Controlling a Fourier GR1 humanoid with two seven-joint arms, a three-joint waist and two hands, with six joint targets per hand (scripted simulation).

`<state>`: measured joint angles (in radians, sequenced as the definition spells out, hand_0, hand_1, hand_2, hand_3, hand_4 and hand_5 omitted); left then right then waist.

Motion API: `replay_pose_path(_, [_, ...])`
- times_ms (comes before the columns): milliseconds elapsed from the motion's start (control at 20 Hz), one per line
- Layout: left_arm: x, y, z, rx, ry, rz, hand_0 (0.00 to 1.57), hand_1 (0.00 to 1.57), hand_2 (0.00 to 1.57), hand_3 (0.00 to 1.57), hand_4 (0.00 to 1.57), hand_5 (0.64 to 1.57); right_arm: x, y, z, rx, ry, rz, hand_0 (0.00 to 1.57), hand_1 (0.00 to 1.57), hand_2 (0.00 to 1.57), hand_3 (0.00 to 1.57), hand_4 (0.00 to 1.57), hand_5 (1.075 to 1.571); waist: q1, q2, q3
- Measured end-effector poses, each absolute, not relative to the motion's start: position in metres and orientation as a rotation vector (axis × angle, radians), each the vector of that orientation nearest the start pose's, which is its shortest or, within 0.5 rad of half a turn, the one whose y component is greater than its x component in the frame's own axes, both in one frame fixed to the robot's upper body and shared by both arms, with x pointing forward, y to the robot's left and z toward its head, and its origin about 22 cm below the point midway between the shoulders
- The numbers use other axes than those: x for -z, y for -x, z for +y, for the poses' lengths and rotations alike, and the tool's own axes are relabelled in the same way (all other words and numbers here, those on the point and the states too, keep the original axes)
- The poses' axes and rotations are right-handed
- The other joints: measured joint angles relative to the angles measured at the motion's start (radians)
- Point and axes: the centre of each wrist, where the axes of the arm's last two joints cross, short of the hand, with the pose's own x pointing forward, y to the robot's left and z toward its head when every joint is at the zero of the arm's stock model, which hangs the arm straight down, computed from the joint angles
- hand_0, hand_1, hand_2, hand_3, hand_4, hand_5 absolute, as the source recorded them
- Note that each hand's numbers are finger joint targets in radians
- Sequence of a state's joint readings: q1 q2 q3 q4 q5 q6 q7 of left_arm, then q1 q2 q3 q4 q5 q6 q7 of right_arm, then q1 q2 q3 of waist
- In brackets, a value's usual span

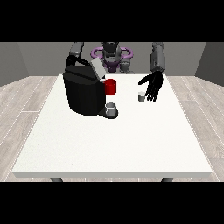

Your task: Insert the coffee pod into the coffee machine and close the lid

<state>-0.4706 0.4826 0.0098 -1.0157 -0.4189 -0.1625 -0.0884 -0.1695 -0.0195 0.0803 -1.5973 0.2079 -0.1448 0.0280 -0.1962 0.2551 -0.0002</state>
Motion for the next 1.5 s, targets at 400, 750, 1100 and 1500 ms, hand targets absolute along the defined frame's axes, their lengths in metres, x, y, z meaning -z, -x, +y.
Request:
replay_pose_path(400, [-0.046, -0.368, 0.318, 0.891, -0.684, -1.443, 1.07, 1.07, 1.13, 0.93, 0.46, 1.571, -0.044, -0.291, -0.189, -0.135, 0.17, -1.713, 0.0, 0.0, 0.0, 0.0, 0.0, 1.571, 0.027, 0.027, -0.0001])
replay_pose_path(750, [-0.047, -0.378, 0.316, 1.055, -0.775, -1.401, 0.87, 0.87, 1.02, 0.88, 0.34, 1.571, -0.041, -0.298, -0.18, -0.166, 0.164, -1.702, 0.0, 0.0, 0.0, 0.0, 0.0, 1.571, 0.023, 0.044, 0.0005])
replay_pose_path(1100, [-0.041, -0.382, 0.317, 1.194, -0.786, -1.26, 0.76, 0.76, 0.98, 0.86, 0.4, 1.571, -0.029, -0.304, -0.187, -0.167, 0.143, -1.662, 0.0, 0.0, 0.0, 0.0, 0.0, 1.571, 0.027, 0.023, 0.0009])
replay_pose_path(1500, [-0.033, -0.39, 0.305, 1.237, -0.771, -1.256, 1.28, 1.28, 1.31, 1.24, 0.5, 1.571, -0.012, -0.304, -0.195, -0.139, 0.143, -1.619, 0.0, 0.0, 0.0, 0.0, 0.0, 1.571, 0.037, -0.009, 0.0007])
